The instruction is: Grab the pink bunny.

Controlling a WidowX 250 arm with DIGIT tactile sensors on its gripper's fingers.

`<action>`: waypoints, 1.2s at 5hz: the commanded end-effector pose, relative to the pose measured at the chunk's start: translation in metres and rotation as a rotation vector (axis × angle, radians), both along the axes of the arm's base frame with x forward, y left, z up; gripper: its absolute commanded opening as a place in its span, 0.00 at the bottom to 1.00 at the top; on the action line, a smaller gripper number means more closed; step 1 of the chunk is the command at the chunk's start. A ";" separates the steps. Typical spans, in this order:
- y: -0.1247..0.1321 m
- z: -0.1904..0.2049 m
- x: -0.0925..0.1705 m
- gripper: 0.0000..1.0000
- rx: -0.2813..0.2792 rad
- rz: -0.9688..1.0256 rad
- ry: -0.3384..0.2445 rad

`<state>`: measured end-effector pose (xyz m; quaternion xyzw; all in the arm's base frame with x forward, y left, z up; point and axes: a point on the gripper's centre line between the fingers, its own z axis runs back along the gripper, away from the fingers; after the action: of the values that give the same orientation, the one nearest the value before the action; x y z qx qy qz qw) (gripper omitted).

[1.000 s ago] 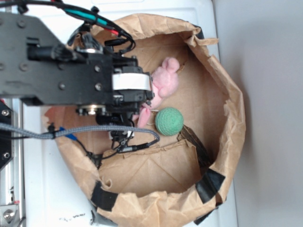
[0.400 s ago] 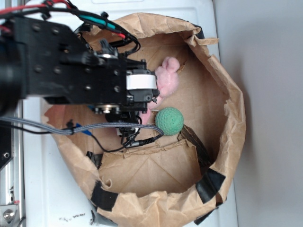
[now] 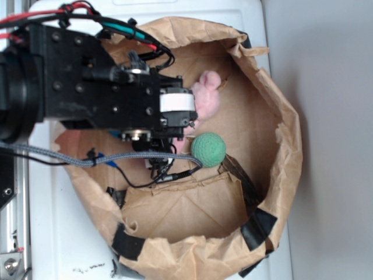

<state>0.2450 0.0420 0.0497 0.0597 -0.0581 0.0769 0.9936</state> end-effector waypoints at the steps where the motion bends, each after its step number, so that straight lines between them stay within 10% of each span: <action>1: 0.010 0.013 0.008 1.00 0.007 0.032 -0.047; 6: 0.004 0.016 0.034 1.00 -0.115 0.083 -0.182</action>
<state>0.2700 0.0458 0.0504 0.0000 -0.1149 0.1308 0.9847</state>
